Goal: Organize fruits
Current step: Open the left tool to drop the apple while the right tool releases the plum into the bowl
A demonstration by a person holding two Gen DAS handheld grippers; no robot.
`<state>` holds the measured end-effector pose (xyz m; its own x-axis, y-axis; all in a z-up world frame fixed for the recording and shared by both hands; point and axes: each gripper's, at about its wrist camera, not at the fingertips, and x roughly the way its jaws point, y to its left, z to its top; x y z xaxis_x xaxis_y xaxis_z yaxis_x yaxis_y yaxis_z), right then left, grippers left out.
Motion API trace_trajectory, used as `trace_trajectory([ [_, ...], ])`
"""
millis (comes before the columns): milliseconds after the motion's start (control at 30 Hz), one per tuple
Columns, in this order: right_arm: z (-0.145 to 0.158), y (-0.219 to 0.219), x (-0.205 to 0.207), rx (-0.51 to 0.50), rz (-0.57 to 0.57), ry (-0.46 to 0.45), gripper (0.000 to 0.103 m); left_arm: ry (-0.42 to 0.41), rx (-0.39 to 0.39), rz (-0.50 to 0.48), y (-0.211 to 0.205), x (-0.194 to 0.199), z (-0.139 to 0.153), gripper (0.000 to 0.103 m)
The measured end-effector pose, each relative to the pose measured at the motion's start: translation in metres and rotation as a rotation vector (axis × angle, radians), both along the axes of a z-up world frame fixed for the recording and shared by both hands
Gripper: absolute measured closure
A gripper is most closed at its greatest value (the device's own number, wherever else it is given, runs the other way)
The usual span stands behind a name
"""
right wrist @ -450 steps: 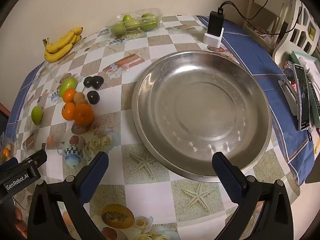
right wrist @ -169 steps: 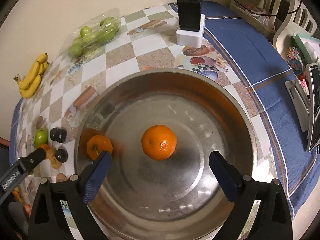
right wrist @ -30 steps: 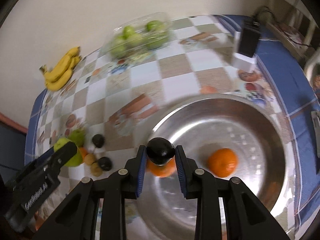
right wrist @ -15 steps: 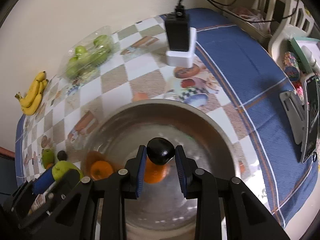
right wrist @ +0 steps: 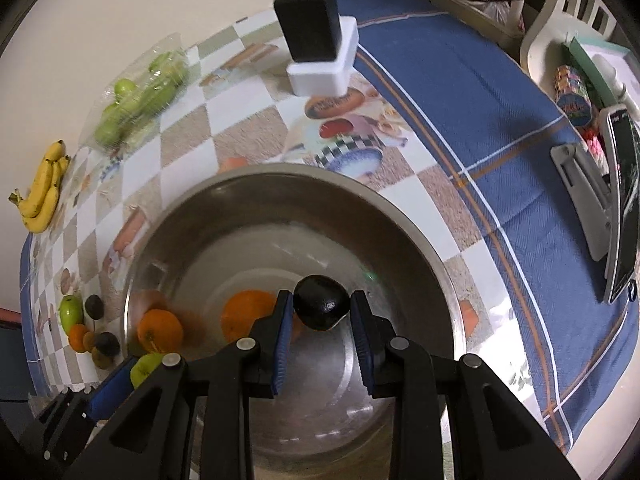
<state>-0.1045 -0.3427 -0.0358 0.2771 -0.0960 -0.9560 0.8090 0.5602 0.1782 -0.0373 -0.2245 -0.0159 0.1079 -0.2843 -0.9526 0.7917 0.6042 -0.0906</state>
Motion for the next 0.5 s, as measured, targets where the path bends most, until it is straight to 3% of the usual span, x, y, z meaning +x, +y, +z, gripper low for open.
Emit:
trace_trajectory([
  [267,-0.005,-0.002,-0.001,0.011,-0.007,0.02,0.072,0.002,0.033,-0.014,-0.002,-0.006,-0.011,0.06],
  [500,0.002,-0.005,-0.001,-0.001,-0.014,0.007,0.066,-0.001,-0.006,-0.001,0.0,-0.003,0.0,0.055],
])
